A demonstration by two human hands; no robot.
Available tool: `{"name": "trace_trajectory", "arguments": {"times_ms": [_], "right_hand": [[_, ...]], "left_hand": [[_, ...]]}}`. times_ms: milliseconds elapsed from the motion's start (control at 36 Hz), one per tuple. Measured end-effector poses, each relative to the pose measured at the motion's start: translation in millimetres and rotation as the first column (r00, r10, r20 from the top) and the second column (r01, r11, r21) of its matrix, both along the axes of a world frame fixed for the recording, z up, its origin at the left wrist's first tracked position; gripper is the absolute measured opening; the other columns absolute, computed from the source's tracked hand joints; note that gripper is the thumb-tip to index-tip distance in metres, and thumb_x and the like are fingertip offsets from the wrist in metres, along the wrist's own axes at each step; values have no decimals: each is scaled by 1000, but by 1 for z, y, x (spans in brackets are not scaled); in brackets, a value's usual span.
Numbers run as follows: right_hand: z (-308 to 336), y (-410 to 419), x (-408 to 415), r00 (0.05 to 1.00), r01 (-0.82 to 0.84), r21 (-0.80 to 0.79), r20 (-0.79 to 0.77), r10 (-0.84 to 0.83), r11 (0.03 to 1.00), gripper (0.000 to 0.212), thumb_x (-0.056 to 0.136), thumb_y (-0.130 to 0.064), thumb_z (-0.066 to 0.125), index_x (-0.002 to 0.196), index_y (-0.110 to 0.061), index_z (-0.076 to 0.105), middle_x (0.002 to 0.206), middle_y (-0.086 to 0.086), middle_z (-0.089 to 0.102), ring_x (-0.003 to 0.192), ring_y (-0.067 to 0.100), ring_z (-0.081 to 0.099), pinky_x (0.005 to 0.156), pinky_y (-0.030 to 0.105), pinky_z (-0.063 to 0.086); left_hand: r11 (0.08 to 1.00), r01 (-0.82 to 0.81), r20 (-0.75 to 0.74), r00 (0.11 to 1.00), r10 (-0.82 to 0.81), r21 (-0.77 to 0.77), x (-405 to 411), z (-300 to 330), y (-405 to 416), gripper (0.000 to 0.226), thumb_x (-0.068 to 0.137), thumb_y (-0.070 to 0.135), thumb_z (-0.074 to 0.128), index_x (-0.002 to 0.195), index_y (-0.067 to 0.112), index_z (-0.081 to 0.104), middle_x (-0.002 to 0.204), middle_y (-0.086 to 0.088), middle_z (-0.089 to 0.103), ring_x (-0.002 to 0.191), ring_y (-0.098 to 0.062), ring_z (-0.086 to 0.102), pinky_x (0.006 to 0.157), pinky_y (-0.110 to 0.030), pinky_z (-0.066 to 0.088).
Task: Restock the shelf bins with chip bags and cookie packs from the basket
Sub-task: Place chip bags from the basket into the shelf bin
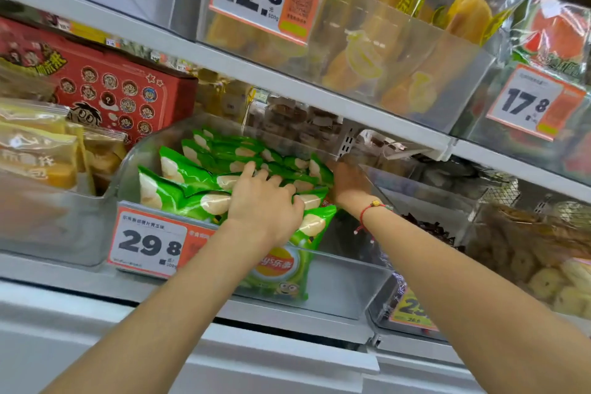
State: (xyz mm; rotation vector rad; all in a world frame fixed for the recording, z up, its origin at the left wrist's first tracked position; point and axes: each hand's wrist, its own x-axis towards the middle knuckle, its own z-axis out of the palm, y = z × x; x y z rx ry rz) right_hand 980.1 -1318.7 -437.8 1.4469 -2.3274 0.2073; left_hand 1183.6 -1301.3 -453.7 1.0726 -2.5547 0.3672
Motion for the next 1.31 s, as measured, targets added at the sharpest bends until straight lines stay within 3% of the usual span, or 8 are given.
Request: {"name": "trace_trajectory", "arguments": {"times_ms": [139,472,667,778,944,1083,1222,1306], "right_hand": [[-2,-7,-7,998,-7,63,-70,12,998,45,93,-15,53,138,-17,50,144,15,39,129,38,39,105,40,39],[8,-7,-6,993,-66,195,113,45,979,43,94,-28,56,135,-15,51,138,15,50,124,33,50,100,37,41],[22,8,5,980,-156,312,167,108,937,64,88,-29,66,142,-14,37,141,14,48,125,31,49,99,34,41],[26,23,11,973,-219,328,148,179,919,63,86,-33,69,139,-13,43,139,10,49,125,29,49,101,32,41],[40,85,16,952,-301,191,109,285,934,57,86,-38,67,136,-17,50,133,8,57,119,26,55,96,40,47],[36,147,20,899,-394,1,208,385,919,35,86,-32,69,119,-23,64,111,-2,65,102,14,57,88,35,48],[20,196,27,838,-456,-223,217,500,861,22,82,-27,73,103,-30,70,101,-6,64,98,16,56,88,36,44],[12,224,30,787,-464,-327,273,553,823,20,80,-21,74,98,-28,70,92,-6,64,91,15,58,81,31,44]], "left_hand": [[1000,-2,-5,1000,2,-13,0,-2,-1,50,101,33,16,135,18,49,138,-8,51,127,-30,42,112,-42,16],[999,-6,-7,1000,5,-32,-3,-6,-3,50,100,34,16,135,17,48,138,-9,50,127,-32,42,108,-43,20],[1000,1,-11,1000,-2,-20,-3,-5,-4,48,100,34,18,133,17,48,136,-9,50,126,-31,41,104,-41,24],[999,-10,0,1000,10,-30,-4,-5,-4,49,101,36,16,136,18,46,137,-9,50,127,-32,42,102,-42,26],[998,34,-199,979,-45,-61,-6,-6,-8,46,100,44,25,121,22,60,122,-1,62,115,-22,53,99,-38,32],[952,116,-284,938,-198,-282,1,-1,9,42,93,33,33,86,16,71,84,-1,70,78,-24,65,73,-35,48],[929,191,-351,886,-302,-316,-2,1,56,33,89,33,40,83,19,69,79,2,67,71,-21,62,57,-29,42],[953,204,-432,856,-284,-222,-2,-1,93,27,88,35,42,81,22,65,78,6,64,72,-18,62,53,-25,33]]}}
